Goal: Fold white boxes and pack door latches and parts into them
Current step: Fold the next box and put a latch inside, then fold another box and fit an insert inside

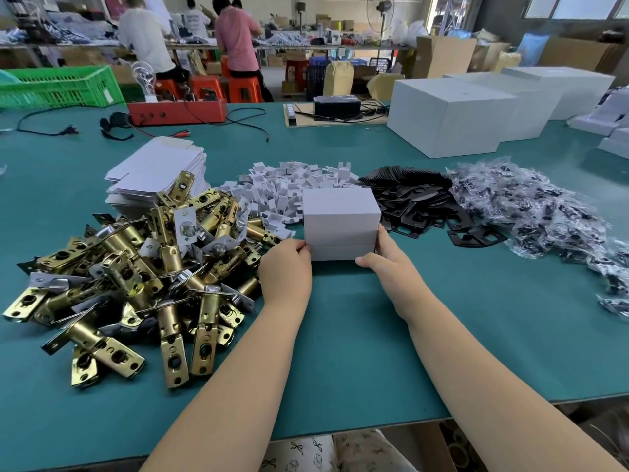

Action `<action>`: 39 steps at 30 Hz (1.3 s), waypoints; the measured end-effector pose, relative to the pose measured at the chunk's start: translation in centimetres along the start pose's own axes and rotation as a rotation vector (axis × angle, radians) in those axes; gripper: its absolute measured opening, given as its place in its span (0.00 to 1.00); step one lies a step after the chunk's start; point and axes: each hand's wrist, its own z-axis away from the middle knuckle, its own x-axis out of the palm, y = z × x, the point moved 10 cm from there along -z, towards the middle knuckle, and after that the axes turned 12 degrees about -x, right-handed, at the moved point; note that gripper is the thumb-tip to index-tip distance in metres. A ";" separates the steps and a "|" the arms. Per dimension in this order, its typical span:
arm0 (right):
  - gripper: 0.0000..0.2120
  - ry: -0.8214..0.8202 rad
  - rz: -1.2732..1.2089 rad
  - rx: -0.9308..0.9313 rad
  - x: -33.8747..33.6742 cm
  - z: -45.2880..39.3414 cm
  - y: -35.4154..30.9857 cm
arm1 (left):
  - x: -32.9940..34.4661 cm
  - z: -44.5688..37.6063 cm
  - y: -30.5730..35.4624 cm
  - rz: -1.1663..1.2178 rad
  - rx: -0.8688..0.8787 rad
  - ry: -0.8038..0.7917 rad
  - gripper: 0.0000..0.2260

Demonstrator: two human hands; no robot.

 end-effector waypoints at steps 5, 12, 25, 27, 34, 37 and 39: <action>0.30 0.022 0.022 -0.011 -0.1 0.1 -0.2 | 0.1 0.0 -0.2 0.011 -0.011 -0.004 0.10; 0.29 0.081 0.014 -0.022 -0.4 -0.1 0.0 | -0.2 0.5 -0.2 0.031 -0.019 -0.062 0.12; 0.24 0.162 -0.063 -0.004 -1.4 -0.3 0.5 | -12.2 -11.0 5.6 -0.407 0.077 0.093 0.16; 0.22 0.165 -0.067 -0.003 -1.5 -0.2 0.5 | -13.0 -13.9 3.2 -0.557 -0.021 0.047 0.13; 0.21 0.195 -0.052 0.018 -1.9 -0.4 0.9 | -13.0 -17.4 -2.6 -0.884 -0.164 -0.098 0.11; 0.21 0.213 -0.047 0.021 -2.1 -0.4 0.9 | -12.8 -17.4 -2.3 -0.913 -0.120 -0.070 0.03; 0.21 0.219 -0.051 0.026 -2.1 -0.4 1.0 | -12.9 -17.3 -1.9 -0.914 -0.096 -0.060 0.02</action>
